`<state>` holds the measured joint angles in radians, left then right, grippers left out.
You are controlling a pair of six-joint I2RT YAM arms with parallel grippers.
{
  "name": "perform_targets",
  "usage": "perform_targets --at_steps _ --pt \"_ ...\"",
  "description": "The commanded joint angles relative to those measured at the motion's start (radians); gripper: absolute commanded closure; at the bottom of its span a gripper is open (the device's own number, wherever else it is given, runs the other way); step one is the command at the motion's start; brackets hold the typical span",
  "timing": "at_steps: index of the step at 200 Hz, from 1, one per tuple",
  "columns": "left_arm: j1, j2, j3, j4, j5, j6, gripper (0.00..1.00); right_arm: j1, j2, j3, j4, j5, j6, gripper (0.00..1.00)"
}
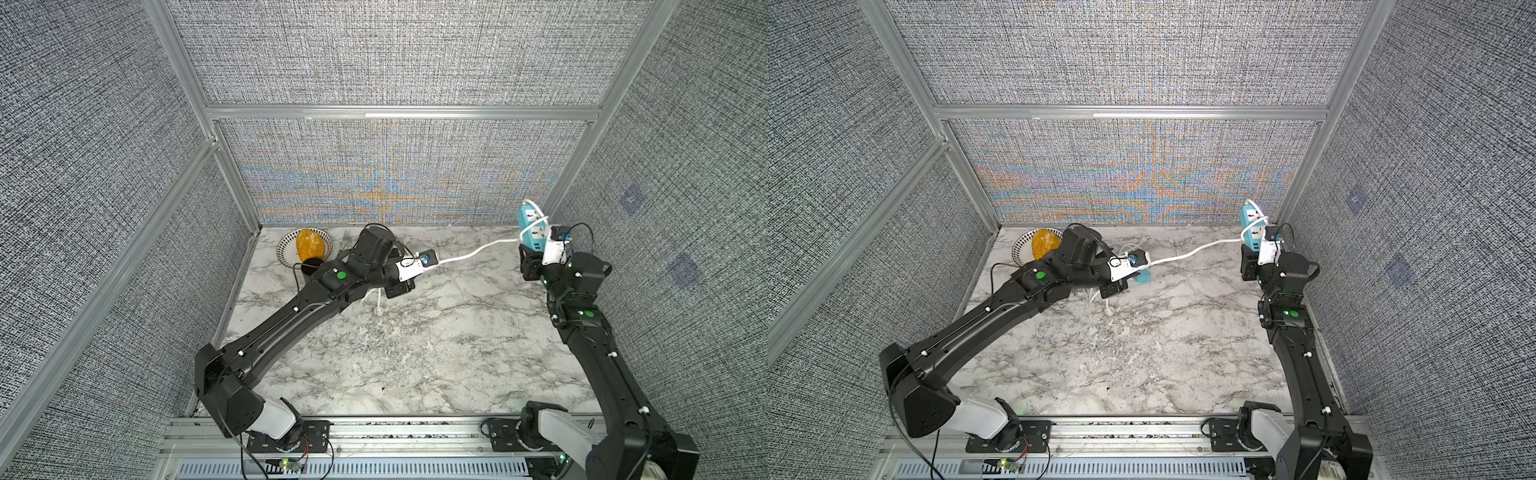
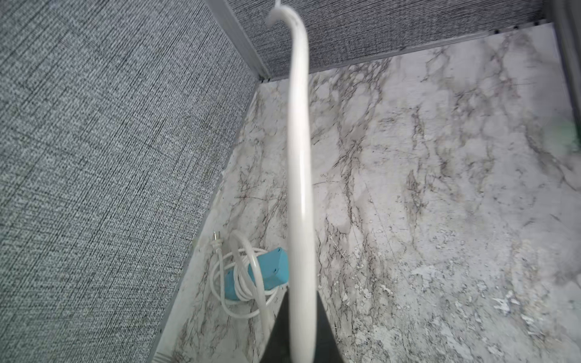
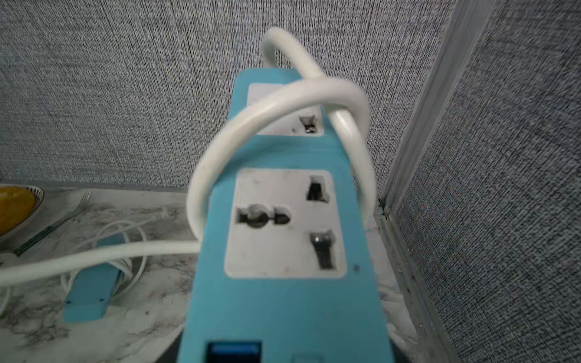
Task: Wrap the cord around the power strip
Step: Wrap the power cord around the power strip.
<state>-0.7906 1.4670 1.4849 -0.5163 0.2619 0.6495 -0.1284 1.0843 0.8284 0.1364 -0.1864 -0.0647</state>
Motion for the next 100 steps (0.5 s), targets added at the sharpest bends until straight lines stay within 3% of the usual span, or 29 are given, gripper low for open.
perform_targets --at_steps 1,49,77,100 --pt "-0.001 -0.019 0.069 -0.061 0.086 0.100 1.00 0.020 0.049 0.022 -0.046 -0.055 -0.083 1.00" --pt "-0.038 0.074 0.354 -0.202 0.118 0.227 1.00 0.184 0.174 0.071 -0.210 -0.140 -0.306 1.00" --pt "-0.041 0.139 0.449 -0.217 -0.016 0.286 1.00 0.251 0.159 0.030 -0.233 -0.213 -0.415 1.00" --pt "-0.031 0.185 0.525 -0.245 -0.114 0.361 1.00 0.254 0.112 -0.035 -0.225 -0.382 -0.496 1.00"
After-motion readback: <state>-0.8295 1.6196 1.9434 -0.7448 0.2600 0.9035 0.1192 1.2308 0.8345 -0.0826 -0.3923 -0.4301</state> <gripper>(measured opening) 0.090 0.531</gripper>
